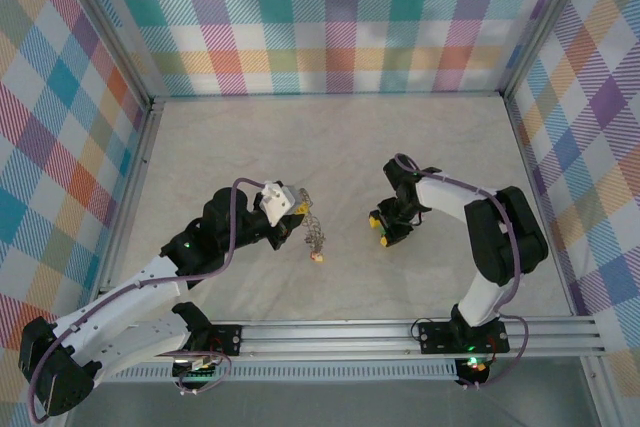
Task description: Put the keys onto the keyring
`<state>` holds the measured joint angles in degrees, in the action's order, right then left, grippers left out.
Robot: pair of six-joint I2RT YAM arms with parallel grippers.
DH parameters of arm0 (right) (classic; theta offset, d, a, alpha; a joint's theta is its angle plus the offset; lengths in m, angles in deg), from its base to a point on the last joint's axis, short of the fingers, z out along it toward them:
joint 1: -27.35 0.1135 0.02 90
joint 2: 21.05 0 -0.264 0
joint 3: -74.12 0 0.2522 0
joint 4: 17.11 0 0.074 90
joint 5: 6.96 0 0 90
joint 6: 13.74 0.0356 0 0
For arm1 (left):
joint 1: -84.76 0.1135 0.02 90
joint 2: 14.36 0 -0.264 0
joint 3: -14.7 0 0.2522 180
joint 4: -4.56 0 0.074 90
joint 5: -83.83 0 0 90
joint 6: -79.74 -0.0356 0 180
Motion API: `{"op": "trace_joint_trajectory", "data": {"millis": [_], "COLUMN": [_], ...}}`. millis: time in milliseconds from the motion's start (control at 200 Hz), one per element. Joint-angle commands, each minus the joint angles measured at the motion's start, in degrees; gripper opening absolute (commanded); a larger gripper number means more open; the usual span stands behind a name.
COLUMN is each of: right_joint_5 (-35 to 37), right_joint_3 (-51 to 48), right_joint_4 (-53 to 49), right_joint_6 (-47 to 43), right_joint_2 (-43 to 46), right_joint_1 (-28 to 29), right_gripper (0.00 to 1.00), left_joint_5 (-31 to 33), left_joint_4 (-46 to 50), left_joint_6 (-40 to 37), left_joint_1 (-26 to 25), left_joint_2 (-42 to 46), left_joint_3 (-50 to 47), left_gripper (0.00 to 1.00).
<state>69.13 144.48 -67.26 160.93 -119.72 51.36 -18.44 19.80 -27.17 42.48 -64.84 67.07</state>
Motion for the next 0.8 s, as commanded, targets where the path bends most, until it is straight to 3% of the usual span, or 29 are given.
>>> {"op": "trace_joint_trajectory", "data": {"millis": [0,485,645,795], "right_joint_5": [1.56,5.94,4.93,3.25], "right_joint_3": [0.03,-3.23,-3.36,-3.15], "right_joint_4": [-0.73,-0.74,-0.5,0.4], "right_joint_6": [2.53,2.9,2.9,3.31], "right_joint_2": [0.18,5.11,4.64,3.37], "right_joint_1": [-0.37,-1.33,-1.25,-1.29], "right_gripper": [0.44,0.22,0.23,0.31], "left_joint_5": [1.0,1.99,2.02,1.99], "left_joint_4": [-2.01,-1.3,-1.39,-1.34], "left_joint_6": [0.71,0.64,0.56,0.46], "left_joint_1": [0.51,0.57,0.62,0.66], "left_joint_2": [1.77,1.59,1.13,0.93], "left_joint_3": [0.57,0.85,0.81,0.85], "left_gripper": [0.0,0.0,0.0,0.0]}}
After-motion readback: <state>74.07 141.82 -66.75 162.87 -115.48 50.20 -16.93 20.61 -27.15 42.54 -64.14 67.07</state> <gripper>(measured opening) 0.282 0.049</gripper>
